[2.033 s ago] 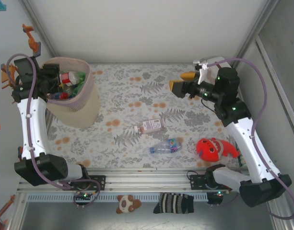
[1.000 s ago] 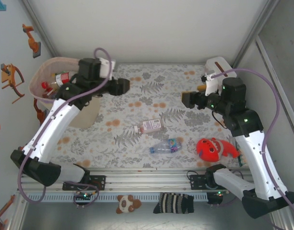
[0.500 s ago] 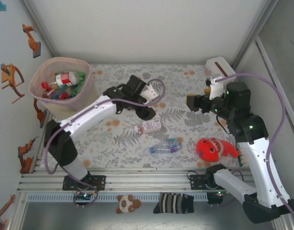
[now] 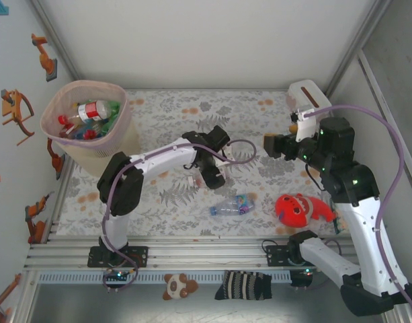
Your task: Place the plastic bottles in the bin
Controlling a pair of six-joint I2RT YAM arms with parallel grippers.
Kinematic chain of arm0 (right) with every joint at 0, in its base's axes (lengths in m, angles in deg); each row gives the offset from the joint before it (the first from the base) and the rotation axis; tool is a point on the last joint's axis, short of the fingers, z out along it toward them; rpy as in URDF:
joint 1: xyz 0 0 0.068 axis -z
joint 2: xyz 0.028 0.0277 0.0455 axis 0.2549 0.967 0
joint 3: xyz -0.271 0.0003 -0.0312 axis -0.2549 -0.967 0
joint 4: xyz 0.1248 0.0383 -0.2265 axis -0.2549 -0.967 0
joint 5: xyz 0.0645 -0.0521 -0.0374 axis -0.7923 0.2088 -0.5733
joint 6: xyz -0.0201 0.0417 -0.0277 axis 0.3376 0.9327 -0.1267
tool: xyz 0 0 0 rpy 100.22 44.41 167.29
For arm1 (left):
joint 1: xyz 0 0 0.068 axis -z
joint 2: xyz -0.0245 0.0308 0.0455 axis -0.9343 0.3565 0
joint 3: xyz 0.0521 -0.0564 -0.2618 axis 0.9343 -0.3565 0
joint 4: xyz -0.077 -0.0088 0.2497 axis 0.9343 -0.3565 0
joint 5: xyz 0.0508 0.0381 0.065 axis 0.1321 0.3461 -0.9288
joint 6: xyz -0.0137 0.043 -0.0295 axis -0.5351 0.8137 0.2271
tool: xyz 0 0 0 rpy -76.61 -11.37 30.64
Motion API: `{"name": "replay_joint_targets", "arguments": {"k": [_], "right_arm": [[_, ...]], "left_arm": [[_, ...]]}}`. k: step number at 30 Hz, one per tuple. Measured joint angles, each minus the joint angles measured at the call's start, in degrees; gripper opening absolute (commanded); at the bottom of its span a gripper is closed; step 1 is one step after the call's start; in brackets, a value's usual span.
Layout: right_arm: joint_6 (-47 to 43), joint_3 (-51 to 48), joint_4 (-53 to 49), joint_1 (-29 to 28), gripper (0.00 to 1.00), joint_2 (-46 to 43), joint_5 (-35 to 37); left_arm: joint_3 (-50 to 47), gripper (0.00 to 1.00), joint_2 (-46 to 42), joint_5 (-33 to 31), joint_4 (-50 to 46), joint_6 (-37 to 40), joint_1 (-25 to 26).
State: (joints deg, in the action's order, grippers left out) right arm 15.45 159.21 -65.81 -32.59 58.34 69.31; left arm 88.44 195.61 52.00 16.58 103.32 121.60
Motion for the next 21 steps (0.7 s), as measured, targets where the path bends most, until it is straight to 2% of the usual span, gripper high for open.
{"name": "replay_joint_targets", "arguments": {"k": [10,21], "right_arm": [[0.02,0.0,-0.11,0.0,0.85,-0.13,0.11],[0.02,0.0,-0.13,0.0,0.85,-1.16,0.15]], "left_arm": [[0.96,0.88,4.68,-3.87,-0.5,1.7,-0.07],[1.38,0.66,7.06,-4.31,-0.26,4.04,-0.07]]}}
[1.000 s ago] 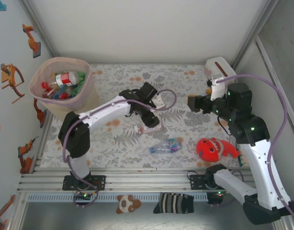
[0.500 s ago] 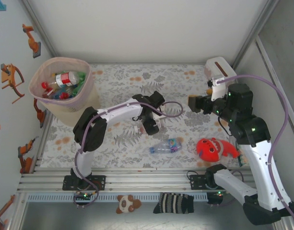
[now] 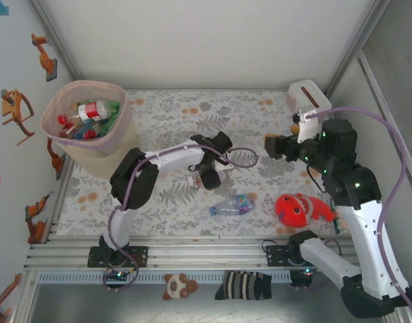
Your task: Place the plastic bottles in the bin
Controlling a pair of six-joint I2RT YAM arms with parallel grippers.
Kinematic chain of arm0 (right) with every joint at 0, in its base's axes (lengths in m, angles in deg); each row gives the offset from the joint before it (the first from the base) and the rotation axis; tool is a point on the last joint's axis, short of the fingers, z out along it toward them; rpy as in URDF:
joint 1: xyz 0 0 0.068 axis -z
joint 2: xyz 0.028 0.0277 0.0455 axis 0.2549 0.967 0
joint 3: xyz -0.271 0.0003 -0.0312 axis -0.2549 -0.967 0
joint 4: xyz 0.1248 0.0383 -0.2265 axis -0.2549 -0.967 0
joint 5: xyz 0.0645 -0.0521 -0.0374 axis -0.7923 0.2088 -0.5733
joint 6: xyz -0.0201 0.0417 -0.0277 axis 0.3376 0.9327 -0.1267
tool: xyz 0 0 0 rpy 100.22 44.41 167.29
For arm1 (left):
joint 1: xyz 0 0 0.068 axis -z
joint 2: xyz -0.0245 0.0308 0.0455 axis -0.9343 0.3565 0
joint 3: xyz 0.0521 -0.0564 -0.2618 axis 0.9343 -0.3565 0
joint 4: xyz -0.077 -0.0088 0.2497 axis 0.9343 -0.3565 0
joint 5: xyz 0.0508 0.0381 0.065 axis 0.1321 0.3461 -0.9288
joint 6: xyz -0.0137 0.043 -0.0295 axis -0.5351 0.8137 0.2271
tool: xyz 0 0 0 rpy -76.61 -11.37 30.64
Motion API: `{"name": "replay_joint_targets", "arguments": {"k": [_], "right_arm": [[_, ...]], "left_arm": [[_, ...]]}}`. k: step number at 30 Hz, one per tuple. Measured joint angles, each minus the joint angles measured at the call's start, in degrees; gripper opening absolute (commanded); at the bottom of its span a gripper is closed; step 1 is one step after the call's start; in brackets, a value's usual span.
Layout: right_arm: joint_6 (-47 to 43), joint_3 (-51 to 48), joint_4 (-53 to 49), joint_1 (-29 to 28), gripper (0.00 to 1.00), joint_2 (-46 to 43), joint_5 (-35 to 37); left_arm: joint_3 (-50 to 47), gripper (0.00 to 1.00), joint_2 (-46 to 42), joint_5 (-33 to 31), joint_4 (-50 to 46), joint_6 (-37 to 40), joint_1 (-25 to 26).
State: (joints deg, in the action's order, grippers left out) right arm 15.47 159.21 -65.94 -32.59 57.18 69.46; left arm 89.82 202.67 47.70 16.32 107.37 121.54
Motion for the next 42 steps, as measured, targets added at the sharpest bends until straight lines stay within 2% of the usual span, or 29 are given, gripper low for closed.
{"name": "replay_joint_targets", "arguments": {"k": [14,20,31,42], "right_arm": [[-0.02,0.0,0.0,0.0,0.85,-0.39,-0.02],[0.0,0.0,0.02,0.0,0.85,-0.39,0.0],[-0.02,0.0,0.04,0.0,0.85,-0.22,0.0],[-0.44,0.0,0.17,0.0,0.85,0.0,0.0]], "left_arm": [[0.2,0.6,-0.17,0.42,0.57,0.24,-0.31],[-1.9,0.58,-6.34,4.76,4.52,-2.91,-2.36],[-4.37,0.5,-20.02,14.6,14.16,-14.27,-8.68],[-7.85,0.45,-32.13,23.85,24.15,-32.52,-20.33]]}}
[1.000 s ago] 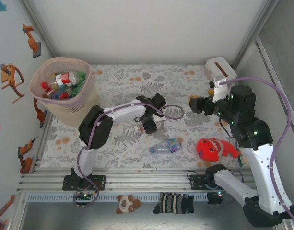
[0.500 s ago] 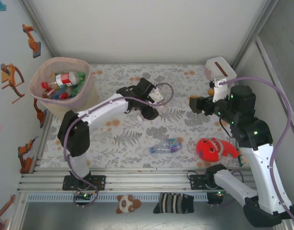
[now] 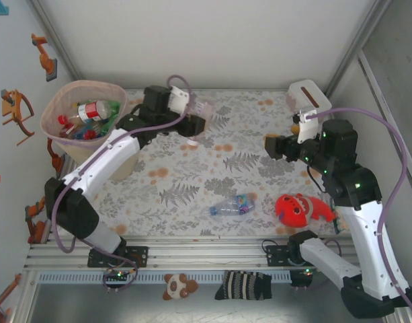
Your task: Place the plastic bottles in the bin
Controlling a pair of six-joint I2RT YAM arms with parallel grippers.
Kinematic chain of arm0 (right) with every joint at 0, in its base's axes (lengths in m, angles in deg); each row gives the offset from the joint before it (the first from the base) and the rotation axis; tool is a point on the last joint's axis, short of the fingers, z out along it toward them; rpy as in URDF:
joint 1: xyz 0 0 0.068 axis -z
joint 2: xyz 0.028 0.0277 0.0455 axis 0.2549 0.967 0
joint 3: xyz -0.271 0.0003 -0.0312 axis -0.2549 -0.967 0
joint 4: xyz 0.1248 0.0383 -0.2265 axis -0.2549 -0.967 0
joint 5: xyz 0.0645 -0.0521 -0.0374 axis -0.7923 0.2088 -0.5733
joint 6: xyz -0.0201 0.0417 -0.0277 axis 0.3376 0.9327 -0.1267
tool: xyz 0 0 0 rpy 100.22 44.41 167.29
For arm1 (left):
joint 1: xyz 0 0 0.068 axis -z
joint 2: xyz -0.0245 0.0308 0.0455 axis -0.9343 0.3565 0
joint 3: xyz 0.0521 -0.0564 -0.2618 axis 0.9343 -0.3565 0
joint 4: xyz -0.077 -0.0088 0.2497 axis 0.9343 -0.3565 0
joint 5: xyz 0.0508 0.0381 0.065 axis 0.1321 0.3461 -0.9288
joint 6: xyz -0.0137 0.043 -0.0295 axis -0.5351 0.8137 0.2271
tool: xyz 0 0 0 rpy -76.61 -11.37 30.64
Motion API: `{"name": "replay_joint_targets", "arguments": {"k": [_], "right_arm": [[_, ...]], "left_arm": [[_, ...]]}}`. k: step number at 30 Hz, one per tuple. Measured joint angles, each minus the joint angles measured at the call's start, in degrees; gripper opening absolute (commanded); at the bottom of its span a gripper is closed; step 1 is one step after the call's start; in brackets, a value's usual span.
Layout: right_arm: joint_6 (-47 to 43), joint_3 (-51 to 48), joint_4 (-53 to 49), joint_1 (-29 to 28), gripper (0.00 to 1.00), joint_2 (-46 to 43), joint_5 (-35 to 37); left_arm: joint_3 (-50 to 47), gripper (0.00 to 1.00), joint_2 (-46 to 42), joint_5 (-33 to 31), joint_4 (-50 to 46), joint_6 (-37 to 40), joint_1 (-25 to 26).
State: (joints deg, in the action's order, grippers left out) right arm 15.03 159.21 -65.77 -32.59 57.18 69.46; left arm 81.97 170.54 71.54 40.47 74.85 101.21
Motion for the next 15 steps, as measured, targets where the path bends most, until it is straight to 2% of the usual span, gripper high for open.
{"name": "replay_joint_targets", "arguments": {"k": [8,11,15], "right_arm": [[0.0,0.0,0.55,0.0,0.85,0.48,-0.09],[0.0,0.0,0.61,0.0,0.85,1.01,-0.31],[-0.02,0.0,1.42,0.0,0.85,1.9,-0.76]], "left_arm": [[-1.14,0.42,-9.55,0.35,3.63,-14.19,-10.71],[-1.16,0.37,-12.94,-1.73,3.06,-18.34,-14.69],[-1.14,0.35,-17.25,-6.71,0.15,-23.12,-19.78]]}}
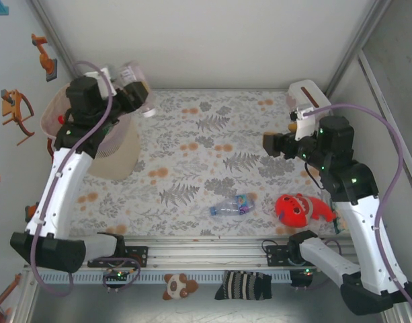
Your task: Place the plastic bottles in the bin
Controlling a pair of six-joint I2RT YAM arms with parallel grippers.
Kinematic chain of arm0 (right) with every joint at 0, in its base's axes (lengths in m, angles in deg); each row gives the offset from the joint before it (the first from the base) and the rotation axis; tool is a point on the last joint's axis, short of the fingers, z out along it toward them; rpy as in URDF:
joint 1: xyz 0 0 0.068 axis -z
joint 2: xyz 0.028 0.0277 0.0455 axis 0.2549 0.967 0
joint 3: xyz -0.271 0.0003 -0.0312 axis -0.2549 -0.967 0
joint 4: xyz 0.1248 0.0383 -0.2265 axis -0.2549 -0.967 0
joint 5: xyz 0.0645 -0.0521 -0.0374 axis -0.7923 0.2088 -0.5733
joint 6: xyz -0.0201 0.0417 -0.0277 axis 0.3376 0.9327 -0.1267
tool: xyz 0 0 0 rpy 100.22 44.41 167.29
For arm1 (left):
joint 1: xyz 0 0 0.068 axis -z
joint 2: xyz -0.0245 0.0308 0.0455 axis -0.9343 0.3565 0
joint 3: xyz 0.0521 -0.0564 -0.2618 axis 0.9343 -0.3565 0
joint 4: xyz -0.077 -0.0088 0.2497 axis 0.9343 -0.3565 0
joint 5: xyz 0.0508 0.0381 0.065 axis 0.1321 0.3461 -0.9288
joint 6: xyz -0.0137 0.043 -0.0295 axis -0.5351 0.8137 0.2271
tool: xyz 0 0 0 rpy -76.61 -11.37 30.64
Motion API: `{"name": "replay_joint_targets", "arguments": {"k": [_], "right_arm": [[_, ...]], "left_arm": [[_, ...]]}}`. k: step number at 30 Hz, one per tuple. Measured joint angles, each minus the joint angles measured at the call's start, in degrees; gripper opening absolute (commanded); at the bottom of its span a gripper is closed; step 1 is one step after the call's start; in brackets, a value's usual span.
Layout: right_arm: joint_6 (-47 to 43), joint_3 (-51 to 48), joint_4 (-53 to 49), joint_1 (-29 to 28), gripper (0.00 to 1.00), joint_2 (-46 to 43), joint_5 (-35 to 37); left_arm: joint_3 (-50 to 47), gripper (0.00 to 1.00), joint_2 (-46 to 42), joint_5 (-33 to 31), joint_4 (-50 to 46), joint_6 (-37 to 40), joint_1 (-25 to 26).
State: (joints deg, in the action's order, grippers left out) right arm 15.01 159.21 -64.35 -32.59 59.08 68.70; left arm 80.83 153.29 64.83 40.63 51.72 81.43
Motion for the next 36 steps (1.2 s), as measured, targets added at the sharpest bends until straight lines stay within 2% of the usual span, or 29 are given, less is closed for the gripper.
{"name": "replay_joint_targets", "arguments": {"k": [4,10,19,23,26,31,36], "right_arm": [[0.0,0.0,0.59,0.0,0.85,0.81,-0.37],[-0.02,0.0,1.46,0.0,0.85,2.05,-1.36],[-0.66,0.0,2.12,0.0,0.85,2.4,-1.66],[-1.03,0.0,2.12,0.0,0.85,2.4,-1.66],[-1.11,-0.07,2.12,0.0,0.85,2.4,-1.66],[-1.44,-0.31,2.1,0.0,0.85,2.4,-1.6],[-1.88,-0.39,2.12,0.0,0.85,2.4,-1.44]], "left_arm": [[0.96,0.32,-2.47,-6.05,-5.31,-5.11,-4.76],[3.56,0.33,-2.62,-12.74,-14.05,-14.73,-11.89],[6.16,0.36,-1.53,-15.26,-26.18,-26.95,-22.21],[7.54,0.44,0.17,-15.17,-29.81,-30.73,-24.9],[7.67,0.56,1.22,-14.03,-30.12,-32.68,-26.16],[8.5,0.72,1.81,-12.81,-30.58,-34.95,-27.04],[9.05,0.83,1.68,-12.79,-30.38,-37.11,-27.36]]}}
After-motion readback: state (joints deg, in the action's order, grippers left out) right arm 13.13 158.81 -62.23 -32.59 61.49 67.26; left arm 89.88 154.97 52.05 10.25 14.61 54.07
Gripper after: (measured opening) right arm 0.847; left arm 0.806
